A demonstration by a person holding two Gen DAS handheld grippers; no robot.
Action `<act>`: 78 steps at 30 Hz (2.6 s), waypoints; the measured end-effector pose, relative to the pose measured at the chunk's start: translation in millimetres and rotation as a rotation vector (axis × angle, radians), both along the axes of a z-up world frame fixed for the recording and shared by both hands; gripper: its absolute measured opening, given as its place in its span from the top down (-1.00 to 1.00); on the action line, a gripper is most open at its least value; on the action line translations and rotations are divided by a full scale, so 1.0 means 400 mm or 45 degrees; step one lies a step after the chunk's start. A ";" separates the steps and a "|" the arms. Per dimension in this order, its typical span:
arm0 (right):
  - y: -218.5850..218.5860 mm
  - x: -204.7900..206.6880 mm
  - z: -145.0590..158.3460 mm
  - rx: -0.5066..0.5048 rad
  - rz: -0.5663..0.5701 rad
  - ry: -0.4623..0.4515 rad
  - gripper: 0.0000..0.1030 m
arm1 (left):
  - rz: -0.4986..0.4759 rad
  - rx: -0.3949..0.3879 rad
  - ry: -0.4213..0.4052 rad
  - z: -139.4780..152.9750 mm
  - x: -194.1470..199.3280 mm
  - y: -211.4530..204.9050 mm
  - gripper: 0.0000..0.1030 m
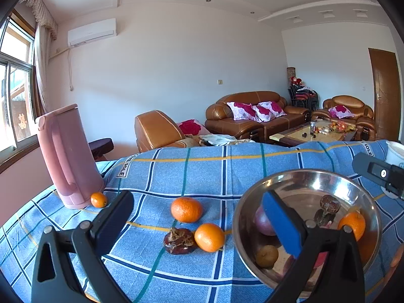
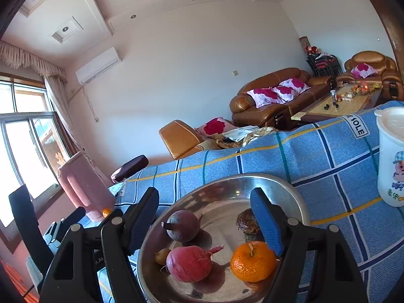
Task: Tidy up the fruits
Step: 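Lift both open tools out of the steel bowl, then grasp the dark brown fruit on the cloth with the right tool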
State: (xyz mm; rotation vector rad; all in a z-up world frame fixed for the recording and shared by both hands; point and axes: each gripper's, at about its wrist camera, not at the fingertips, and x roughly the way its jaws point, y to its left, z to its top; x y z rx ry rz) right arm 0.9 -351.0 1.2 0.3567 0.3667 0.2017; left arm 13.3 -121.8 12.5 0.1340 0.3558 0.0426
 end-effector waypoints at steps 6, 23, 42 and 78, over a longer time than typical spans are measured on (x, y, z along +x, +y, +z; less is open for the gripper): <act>0.021 -0.011 -0.011 -0.158 -0.133 0.042 -0.48 | 0.008 0.055 0.019 -0.016 -0.003 -0.003 -1.00; 0.050 -0.130 0.005 -0.243 -0.364 0.037 -0.48 | -0.047 0.051 0.067 -0.015 -0.057 0.055 -1.00; 0.234 -0.125 -0.005 -0.315 -0.273 0.091 -0.48 | 0.047 0.021 0.187 -0.035 -0.015 0.286 -1.00; 0.635 0.213 -0.108 -0.622 0.200 0.478 0.08 | 0.258 -0.081 0.385 -0.077 0.113 0.529 -1.00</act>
